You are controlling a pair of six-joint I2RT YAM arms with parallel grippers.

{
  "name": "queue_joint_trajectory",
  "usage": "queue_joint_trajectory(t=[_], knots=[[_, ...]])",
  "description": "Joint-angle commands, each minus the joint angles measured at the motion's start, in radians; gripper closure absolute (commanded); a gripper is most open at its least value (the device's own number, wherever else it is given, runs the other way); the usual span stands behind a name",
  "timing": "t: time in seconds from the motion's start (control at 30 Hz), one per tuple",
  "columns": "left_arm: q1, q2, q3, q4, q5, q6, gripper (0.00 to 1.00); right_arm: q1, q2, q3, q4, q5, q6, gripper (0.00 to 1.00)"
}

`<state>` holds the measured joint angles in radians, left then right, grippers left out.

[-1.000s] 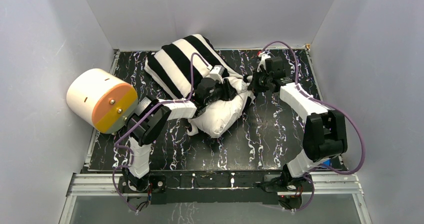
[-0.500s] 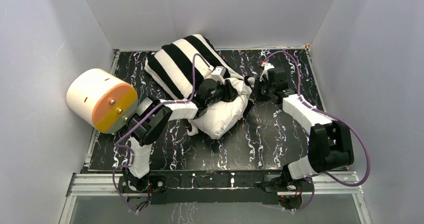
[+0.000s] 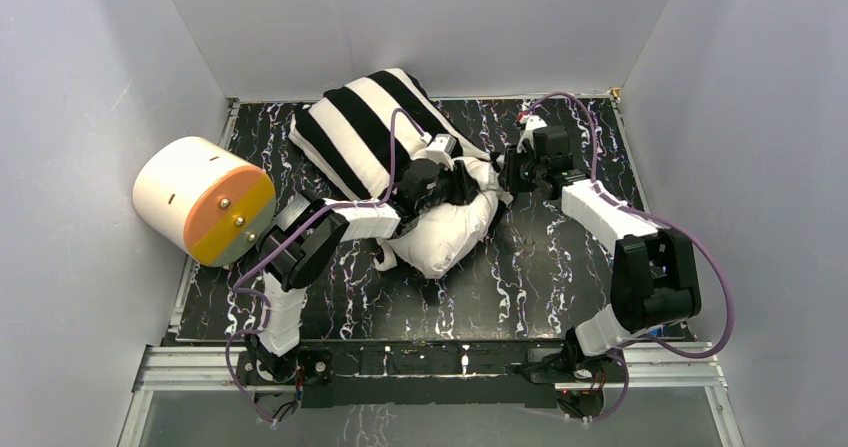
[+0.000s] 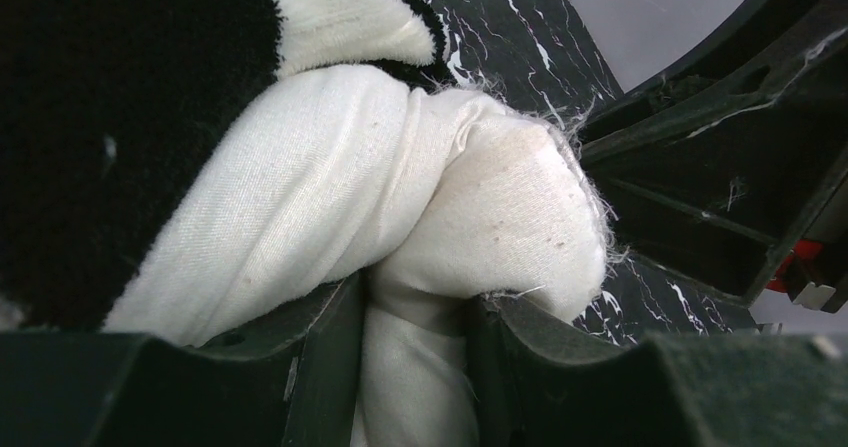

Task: Put the pillow into the pillowcase
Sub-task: Stuff the pillow into the pillowcase.

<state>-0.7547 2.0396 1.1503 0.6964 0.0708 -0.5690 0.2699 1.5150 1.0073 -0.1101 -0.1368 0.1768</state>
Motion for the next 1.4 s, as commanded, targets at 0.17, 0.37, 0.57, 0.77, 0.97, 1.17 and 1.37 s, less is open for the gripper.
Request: queue_joint_trajectory(t=[0.17, 0.37, 0.57, 0.77, 0.97, 1.17, 1.37], knots=[[0.046, 0.166, -0.165, -0.507, -0.152, 0.029, 0.62, 0.002, 0.066, 0.028, 0.042, 0.006, 0.007, 0.64], [0.080, 0.145, -0.208, -0.476, -0.130, 0.020, 0.62, -0.033, 0.037, -0.006, 0.043, -0.043, 0.025, 0.62], [0.112, 0.135, -0.234, -0.438, -0.080, 0.019, 0.62, -0.131, -0.039, -0.061, 0.100, -0.193, 0.057, 0.56], [0.112, 0.143, -0.240, -0.420, -0.071, 0.009, 0.62, -0.142, 0.006, -0.035, 0.143, -0.312, 0.061, 0.58], [0.112, 0.137, -0.239, -0.425, -0.071, 0.013, 0.62, -0.139, 0.050, -0.044, 0.195, -0.354, 0.083, 0.59], [0.112, 0.140, -0.228, -0.430, -0.071, 0.017, 0.62, -0.123, 0.117, -0.043, 0.214, -0.359, 0.081, 0.59], [0.107, 0.139, -0.211, -0.443, -0.071, 0.018, 0.62, -0.067, 0.183, -0.004, 0.228, -0.402, 0.084, 0.58]])
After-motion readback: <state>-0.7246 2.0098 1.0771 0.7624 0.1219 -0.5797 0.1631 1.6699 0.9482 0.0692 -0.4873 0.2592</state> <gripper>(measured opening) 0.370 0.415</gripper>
